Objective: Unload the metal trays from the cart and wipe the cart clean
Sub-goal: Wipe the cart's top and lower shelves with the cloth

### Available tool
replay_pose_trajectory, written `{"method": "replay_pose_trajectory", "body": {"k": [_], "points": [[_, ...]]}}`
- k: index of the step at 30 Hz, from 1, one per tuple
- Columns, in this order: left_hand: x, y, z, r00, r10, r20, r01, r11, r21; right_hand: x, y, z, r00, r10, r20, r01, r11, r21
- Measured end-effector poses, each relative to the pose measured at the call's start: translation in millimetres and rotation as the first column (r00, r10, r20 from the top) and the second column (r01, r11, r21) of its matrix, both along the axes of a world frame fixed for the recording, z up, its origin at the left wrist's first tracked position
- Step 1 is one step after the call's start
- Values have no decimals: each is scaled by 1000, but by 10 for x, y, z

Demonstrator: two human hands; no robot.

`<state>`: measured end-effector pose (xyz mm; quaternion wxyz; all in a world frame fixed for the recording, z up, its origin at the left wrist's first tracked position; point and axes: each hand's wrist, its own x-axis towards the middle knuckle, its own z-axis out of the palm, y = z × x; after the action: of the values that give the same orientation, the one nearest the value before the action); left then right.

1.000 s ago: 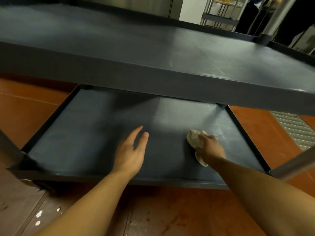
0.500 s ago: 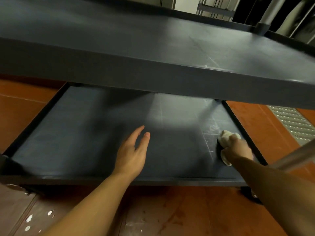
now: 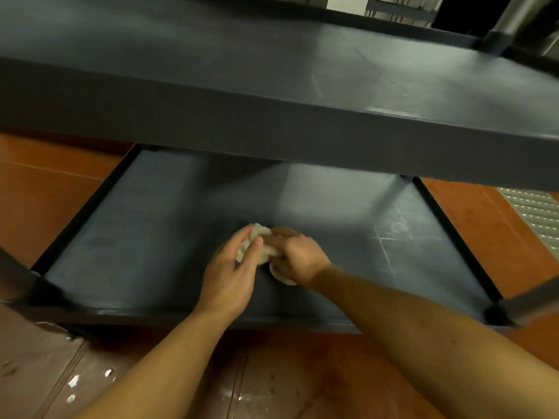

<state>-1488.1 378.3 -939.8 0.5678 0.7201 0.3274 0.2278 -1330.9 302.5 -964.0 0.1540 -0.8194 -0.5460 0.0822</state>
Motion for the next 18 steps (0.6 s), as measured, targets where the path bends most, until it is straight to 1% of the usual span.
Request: {"method": "replay_pose_trajectory", "body": {"k": [1,3,5,7,9,10,11,13,15,18], "points": [[32,-12,-13,1000,7,-4,-7,1000,0,143,-164,12,998,-60,2,60,998,8],[108,-49,-21,999,32,4,-32,999,-5,482,-579,55,961,-277,-20,277,959,59],[191,-116,-8,999,39,14,-39,999,-18,859,-1109,67,870,-492,17,491,870,50],[256,-188,4,1000,21,23,-21,1000,-17,1150,-1610,70,744,-658,115,664,747,-25],[289,-244,-2,1000,-12,23,12,1000,-15,1253,-1890,45,635,-753,172,771,631,-80],[289,-264,-10,999,-32,19,32,999,-14,1229,-1908,24,614,-769,175,789,607,-101],[286,-274,-18,999,-44,14,44,999,-14,1171,-1852,5,629,-758,176,777,619,-114],[266,-262,-31,999,-42,4,42,999,-14,946,-1599,-12,722,-674,157,691,713,-119],[244,-214,-26,1000,-18,5,18,1000,-17,623,-1294,-18,828,-548,119,560,821,-113],[202,-142,12,1000,1,16,0,999,-36,59,-891,12,937,-342,72,348,933,-93]]}}
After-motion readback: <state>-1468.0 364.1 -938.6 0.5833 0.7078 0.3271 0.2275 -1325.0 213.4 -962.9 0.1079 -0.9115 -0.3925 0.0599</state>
